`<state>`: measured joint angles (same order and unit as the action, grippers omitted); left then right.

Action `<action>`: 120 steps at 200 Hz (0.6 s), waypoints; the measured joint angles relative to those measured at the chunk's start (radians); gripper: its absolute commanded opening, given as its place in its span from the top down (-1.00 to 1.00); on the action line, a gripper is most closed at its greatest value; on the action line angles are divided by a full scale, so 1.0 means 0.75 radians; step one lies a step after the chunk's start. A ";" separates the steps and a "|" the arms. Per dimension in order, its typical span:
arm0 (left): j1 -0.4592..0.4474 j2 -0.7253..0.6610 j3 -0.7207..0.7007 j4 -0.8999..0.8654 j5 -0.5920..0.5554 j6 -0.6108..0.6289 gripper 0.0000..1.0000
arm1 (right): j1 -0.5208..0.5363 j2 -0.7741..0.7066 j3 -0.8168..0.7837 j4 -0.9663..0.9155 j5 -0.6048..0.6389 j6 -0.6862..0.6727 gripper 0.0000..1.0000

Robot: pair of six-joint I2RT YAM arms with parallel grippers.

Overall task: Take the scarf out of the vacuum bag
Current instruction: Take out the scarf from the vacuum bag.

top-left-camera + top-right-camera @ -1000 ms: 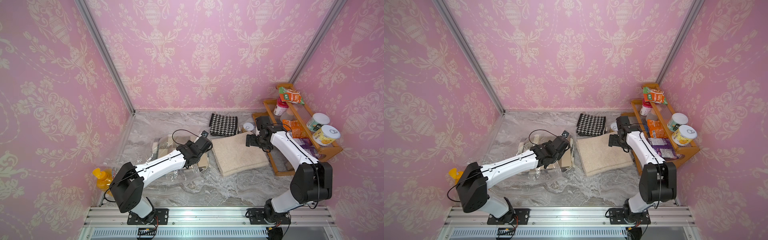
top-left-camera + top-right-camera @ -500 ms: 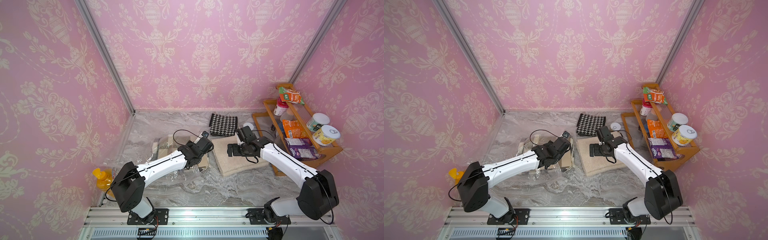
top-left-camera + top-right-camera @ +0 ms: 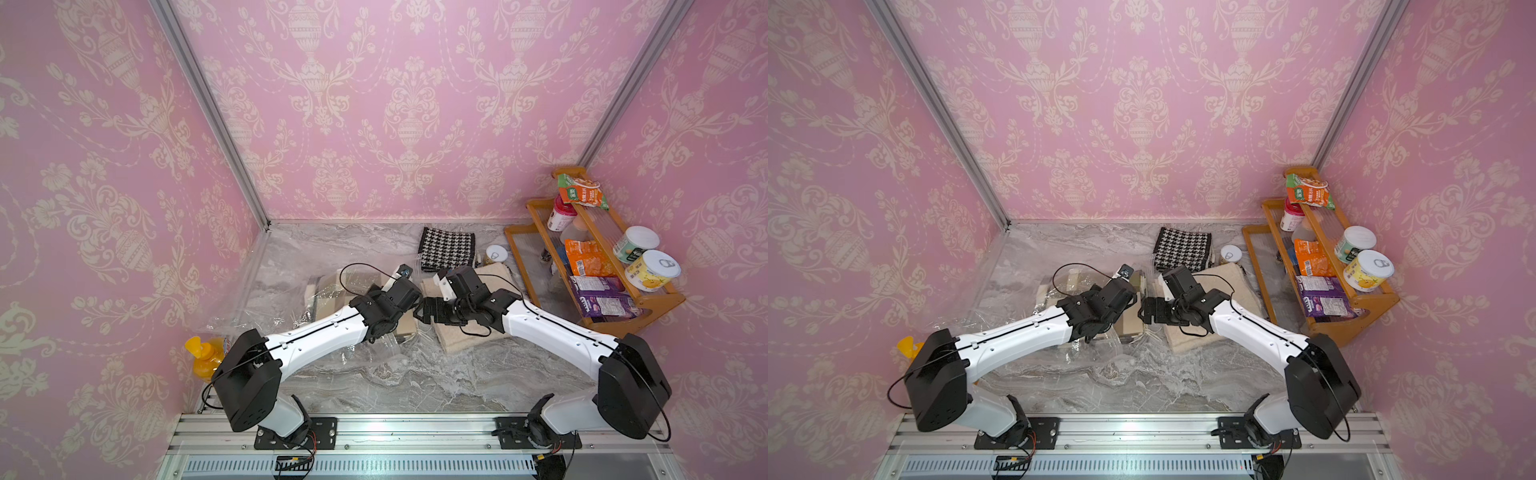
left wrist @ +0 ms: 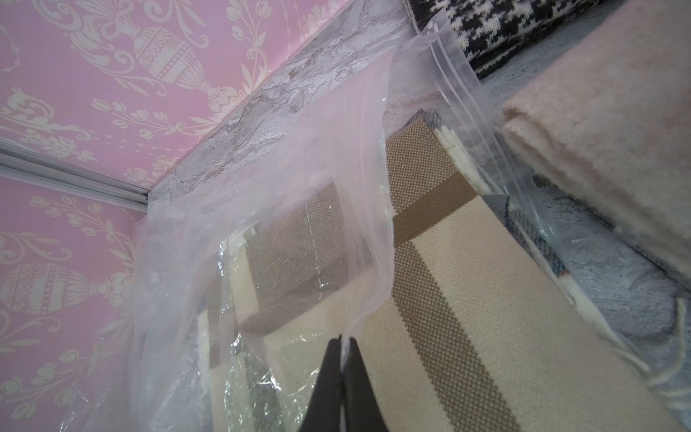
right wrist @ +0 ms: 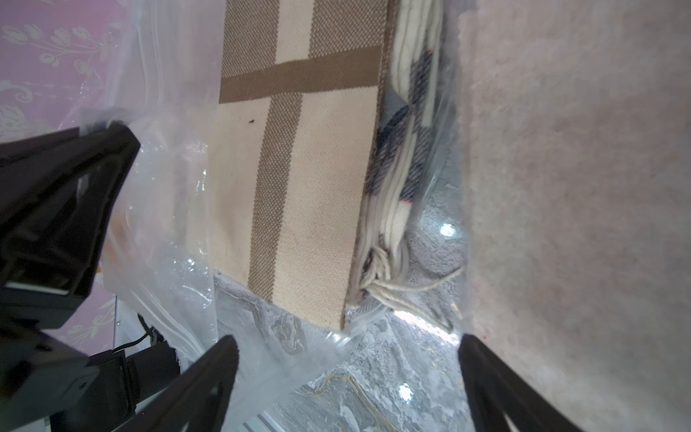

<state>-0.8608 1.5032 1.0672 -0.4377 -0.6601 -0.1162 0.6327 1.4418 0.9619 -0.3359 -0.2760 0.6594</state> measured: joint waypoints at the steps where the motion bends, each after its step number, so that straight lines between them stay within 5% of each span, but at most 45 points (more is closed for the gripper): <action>1: 0.000 -0.001 -0.002 0.001 0.000 -0.002 1.00 | 0.001 0.002 -0.004 0.007 -0.006 0.003 -0.89; 120: 0.000 -0.155 -0.207 0.066 0.069 -0.143 1.00 | 0.084 0.170 -0.225 0.674 -0.340 0.407 -0.74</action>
<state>-0.8608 1.3872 0.9123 -0.3882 -0.6083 -0.2237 0.6956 1.5696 0.7929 0.1699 -0.5312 0.9649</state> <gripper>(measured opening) 0.050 0.876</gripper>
